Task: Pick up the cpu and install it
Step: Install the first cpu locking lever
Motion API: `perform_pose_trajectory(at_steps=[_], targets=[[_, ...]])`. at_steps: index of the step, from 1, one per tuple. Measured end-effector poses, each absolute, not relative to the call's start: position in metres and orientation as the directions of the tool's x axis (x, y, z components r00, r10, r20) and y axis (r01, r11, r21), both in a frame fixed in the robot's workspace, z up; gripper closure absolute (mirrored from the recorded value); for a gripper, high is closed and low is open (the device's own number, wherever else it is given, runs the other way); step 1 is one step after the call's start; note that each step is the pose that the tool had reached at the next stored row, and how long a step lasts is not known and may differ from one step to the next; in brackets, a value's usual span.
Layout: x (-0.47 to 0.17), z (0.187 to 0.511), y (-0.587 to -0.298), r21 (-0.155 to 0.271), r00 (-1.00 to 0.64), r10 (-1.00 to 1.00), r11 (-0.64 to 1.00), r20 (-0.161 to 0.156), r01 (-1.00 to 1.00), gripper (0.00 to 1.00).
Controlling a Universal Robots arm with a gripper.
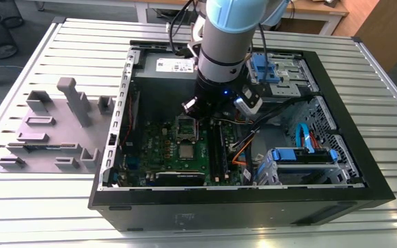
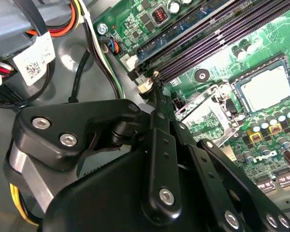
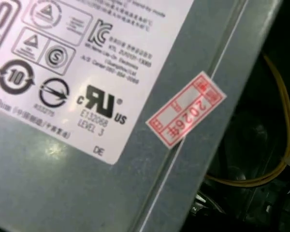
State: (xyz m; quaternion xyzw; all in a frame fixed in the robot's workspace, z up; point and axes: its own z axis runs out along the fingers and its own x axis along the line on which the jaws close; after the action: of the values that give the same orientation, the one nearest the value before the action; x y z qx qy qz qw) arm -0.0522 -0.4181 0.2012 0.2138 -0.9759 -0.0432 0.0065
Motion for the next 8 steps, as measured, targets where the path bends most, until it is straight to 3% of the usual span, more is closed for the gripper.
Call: perform_pose_trajectory(at_steps=[8], targets=[[-0.0537, 0.2039, -0.4187, 0.091, -0.907, -0.421, 0.903, -0.011, -0.421, 0.89]])
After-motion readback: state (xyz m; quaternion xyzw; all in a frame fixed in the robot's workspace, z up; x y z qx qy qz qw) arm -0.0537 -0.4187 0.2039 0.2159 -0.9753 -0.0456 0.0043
